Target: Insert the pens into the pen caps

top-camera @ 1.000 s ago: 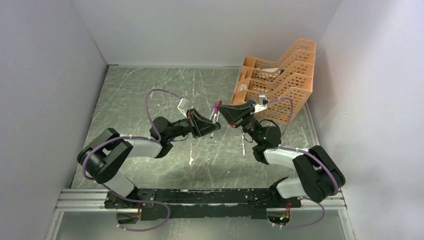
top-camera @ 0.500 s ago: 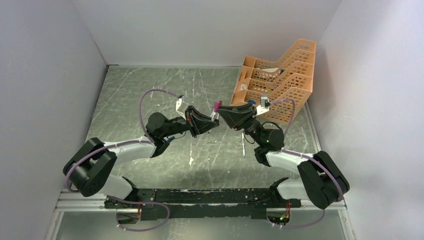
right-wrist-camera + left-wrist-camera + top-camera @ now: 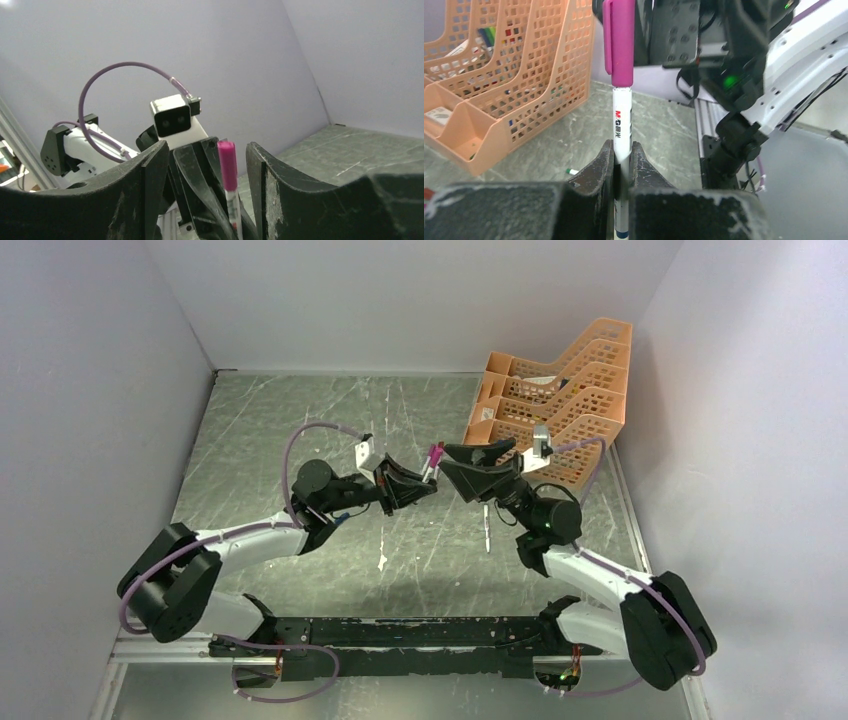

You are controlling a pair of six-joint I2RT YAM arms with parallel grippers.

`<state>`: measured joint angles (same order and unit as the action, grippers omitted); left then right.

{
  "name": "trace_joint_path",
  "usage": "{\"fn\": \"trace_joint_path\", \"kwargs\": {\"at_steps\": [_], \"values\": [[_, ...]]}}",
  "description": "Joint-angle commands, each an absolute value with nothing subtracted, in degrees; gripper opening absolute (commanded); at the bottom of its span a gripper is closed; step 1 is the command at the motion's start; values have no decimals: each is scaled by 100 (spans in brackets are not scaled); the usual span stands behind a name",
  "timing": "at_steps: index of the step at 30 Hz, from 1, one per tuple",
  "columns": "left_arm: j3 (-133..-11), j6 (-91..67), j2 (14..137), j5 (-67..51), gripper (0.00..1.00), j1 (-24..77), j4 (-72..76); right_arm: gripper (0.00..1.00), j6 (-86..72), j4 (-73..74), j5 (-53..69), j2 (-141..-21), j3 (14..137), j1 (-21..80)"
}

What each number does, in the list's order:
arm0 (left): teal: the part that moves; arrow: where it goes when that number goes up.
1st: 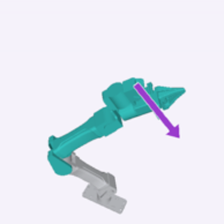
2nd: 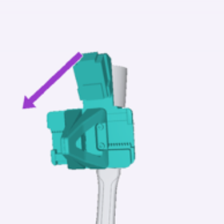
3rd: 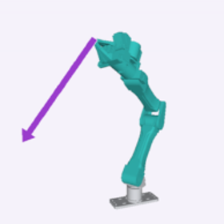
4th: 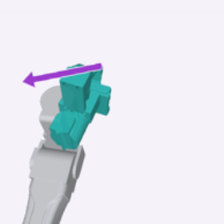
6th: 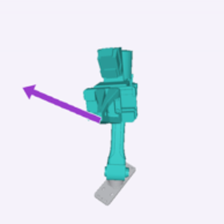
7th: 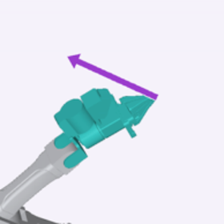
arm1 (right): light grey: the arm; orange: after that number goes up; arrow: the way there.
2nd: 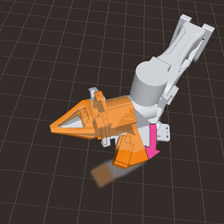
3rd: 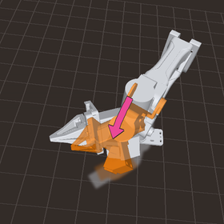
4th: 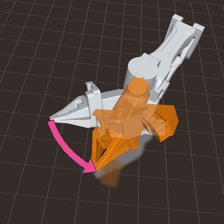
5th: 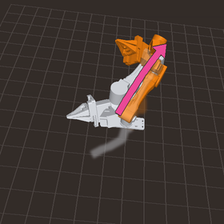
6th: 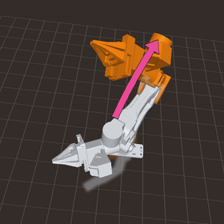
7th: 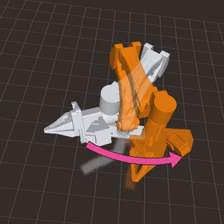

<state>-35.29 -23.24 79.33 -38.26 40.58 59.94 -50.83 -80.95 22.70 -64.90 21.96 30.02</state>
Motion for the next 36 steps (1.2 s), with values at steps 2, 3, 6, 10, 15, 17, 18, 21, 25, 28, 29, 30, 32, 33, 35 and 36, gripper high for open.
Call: {"fn": "trace_joint_path", "kwargs": {"at_steps": [2,3,6,10,15,17,18,21,25,28,29,30,32,33,35,36], "values": [[-3928,-1147,7539,-3569,7,4110,4787,58,-4308,-6874,2311,-6216,2741,3021],[-3948,-1083,7495,-3514,7,4121,4692,58,-4240,-6700,2299,-6206,2820,3023],[-3955,-979,7335,-3419,7,4129,4481,58,-4005,-6068,2228,-6213,3072,3039],[-4065,-779,7243,-3306,7,4159,4144,57,-3754,-5635,2127,-6207,3279,3156],[-4128,-682,7205,-3191,7,4190,3945,55,-3489,-5290,2026,-6183,3455,3321],[-4166,-625,7198,-3144,7,4194,3854,53,-3481,-5286,2039,-6195,3463,3337],[-4199,-598,7210,-3109,7,4199,3779,51,-3480,-5290,2039,-6207,3463,3346],[-4219,-631,7225,-3063,7,4209,3713,38,-3472,-5270,2024,-6234,3449,3374],[-4265,-755,7210,-3065,7,4218,3743,22,-3460,-5130,1971,-6255,3445,3405],[-4370,-889,7173,-3109,7,4217,3783,10,-3430,-4976,1897,-6248,3418,3417],[-4428,-914,7165,-3144,7,4214,3761,5,-3421,-4948,1876,-6244,3392,3432],[-4482,-944,7171,-3146,7,4218,3734,0,-3413,-4894,1858,-6234,3393,3432],[-4572,-957,7195,-3153,7,4217,3690,0,-3360,-4753,1840,-6217,3392,3472],[-4619,-969,7210,-3131,7,4212,3673,0,-3327,-4679,1821,-6211,3384,3490],[-4749,-974,7276,-3079,7,4218,3559,0,-3222,-4443,1746,-6195,3347,3599],[-4818,-953,7295,-3074,7,4219,3491,0,-3183,-4322,1701,-6204,3337,3652]]}}
